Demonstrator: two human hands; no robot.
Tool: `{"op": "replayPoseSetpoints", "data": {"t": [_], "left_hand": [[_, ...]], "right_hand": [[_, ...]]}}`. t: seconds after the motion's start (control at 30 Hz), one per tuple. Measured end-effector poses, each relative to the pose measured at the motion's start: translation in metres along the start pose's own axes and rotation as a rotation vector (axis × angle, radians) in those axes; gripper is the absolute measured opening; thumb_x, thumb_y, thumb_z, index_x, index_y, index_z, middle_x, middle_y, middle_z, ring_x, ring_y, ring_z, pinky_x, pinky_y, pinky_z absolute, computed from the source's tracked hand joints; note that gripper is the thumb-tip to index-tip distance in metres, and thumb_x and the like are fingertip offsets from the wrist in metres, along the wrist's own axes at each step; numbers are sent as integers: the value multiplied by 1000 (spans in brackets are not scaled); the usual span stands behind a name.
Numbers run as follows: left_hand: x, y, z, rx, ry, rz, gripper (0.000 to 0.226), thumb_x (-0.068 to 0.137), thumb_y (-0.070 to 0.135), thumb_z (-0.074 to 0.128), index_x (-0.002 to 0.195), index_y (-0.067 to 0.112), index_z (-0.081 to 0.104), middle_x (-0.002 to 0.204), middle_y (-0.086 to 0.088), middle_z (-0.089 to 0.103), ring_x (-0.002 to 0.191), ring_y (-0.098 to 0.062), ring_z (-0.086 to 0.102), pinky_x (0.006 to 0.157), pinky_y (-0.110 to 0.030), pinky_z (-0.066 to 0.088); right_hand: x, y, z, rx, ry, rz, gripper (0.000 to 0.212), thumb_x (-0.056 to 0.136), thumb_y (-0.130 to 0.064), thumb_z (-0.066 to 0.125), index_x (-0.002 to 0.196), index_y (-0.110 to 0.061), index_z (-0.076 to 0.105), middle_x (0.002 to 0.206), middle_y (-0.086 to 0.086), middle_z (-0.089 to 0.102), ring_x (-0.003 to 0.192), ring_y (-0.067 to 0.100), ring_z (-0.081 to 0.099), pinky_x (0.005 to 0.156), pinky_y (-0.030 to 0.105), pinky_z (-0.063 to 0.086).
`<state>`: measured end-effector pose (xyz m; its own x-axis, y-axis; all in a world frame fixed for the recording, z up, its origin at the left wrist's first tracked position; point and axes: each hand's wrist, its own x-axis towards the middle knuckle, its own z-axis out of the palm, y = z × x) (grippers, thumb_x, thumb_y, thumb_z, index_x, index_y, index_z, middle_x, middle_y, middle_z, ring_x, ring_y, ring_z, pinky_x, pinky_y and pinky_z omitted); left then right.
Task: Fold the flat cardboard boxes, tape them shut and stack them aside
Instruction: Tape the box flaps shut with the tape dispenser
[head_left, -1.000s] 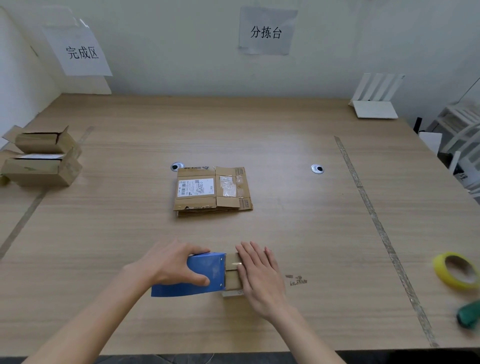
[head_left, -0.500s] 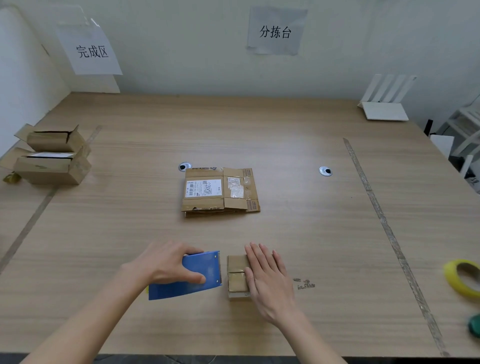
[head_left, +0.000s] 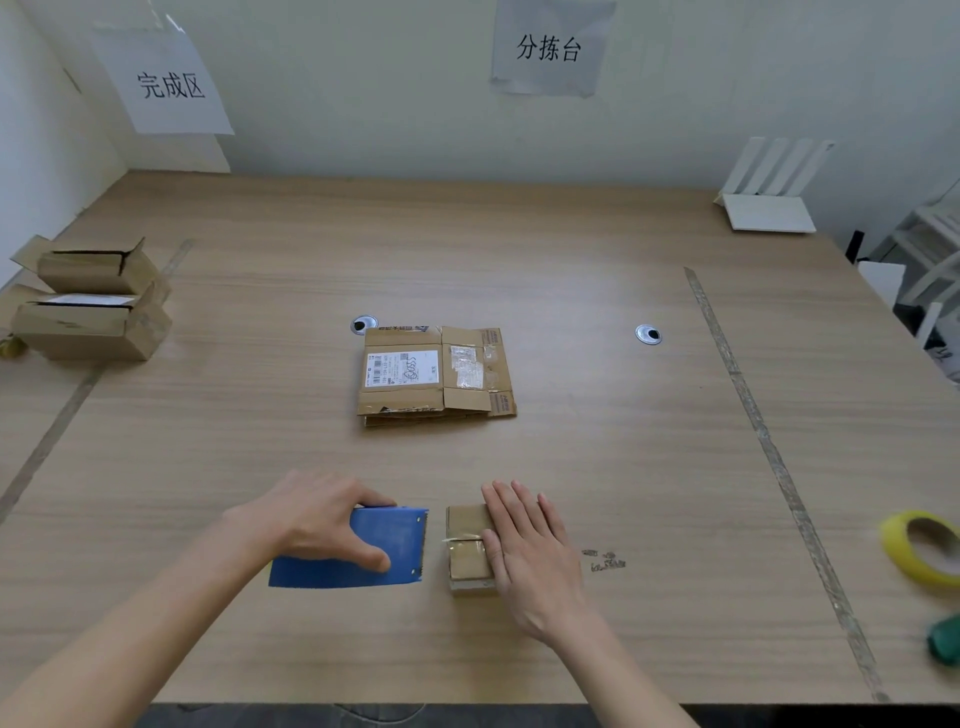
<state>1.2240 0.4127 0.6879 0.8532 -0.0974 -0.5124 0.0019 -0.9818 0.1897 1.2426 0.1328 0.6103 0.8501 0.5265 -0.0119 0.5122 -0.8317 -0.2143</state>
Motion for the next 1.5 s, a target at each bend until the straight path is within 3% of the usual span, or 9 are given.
{"op": "replayPoseSetpoints", "data": {"t": [0.1, 0.3, 0.47, 0.6, 0.7, 1.07, 1.23, 1.33, 1.5], "left_hand": [[-3, -2, 0, -5, 1, -4, 73, 57, 87, 55, 127, 69, 44, 94, 29, 64, 81, 6, 56, 67, -23, 42], [-5, -11, 6, 4, -4, -46, 58, 60, 83, 54, 115, 68, 50, 85, 25, 64, 75, 3, 57, 64, -26, 45], [-12, -20, 1, 26, 32, -63, 59, 58, 83, 54, 115, 65, 51, 87, 26, 65, 77, 2, 58, 70, -29, 52], [-3, -9, 5, 80, 31, -76, 55, 60, 78, 53, 100, 42, 63, 81, 13, 67, 73, -5, 59, 61, -30, 43], [2, -1, 14, 66, -14, -102, 48, 64, 73, 56, 88, 32, 63, 79, 10, 66, 73, -10, 59, 57, -29, 37], [40, 47, 18, 135, -42, -196, 51, 65, 73, 63, 84, 25, 65, 74, 7, 60, 78, -19, 61, 65, -32, 39], [45, 61, 19, 370, -42, -171, 42, 75, 65, 67, 89, 26, 60, 85, 4, 60, 83, -23, 59, 67, -30, 37], [45, 55, 44, 285, -102, -178, 49, 73, 70, 66, 94, 25, 64, 98, 2, 69, 93, -23, 64, 71, -32, 39], [17, 11, 62, 139, 50, -194, 51, 63, 72, 53, 89, 28, 62, 78, 7, 64, 75, -19, 61, 56, -30, 32]], "right_hand": [[2, 1, 4, 55, -33, -17, 55, 110, -39, 26, 162, -23, 21, 168, -6, 24, 157, 16, 14, 122, 34, -4], [1, -3, -3, 8, -10, -3, 55, 105, -38, 28, 154, -20, 44, 156, -4, 48, 147, 18, 41, 118, 36, 13], [5, 2, 5, 56, -41, -10, 56, 110, -40, 24, 163, -24, 16, 169, -7, 21, 157, 15, 10, 123, 33, -7], [6, 4, 8, 69, -63, 10, 58, 109, -49, 13, 163, -32, 2, 170, -15, 7, 157, 6, -6, 122, 29, -17], [5, -1, 10, 76, -56, 55, 62, 106, -59, 12, 163, -36, 6, 169, -18, 10, 156, 6, -6, 123, 30, -16], [7, -4, 11, 52, -76, 54, 63, 105, -60, 12, 162, -33, 15, 168, -14, 18, 158, 10, 0, 124, 35, -12], [6, -6, 11, 37, -89, 48, 66, 103, -60, 7, 162, -33, 14, 168, -14, 17, 158, 11, -1, 124, 36, -10], [7, -4, 9, 55, -82, 44, 70, 100, -63, 1, 162, -34, 13, 169, -14, 15, 157, 10, -3, 124, 35, -12], [11, 0, 8, 67, -101, 47, 63, 104, -60, 12, 162, -36, 8, 169, -17, 10, 157, 7, -8, 122, 30, -18]]}}
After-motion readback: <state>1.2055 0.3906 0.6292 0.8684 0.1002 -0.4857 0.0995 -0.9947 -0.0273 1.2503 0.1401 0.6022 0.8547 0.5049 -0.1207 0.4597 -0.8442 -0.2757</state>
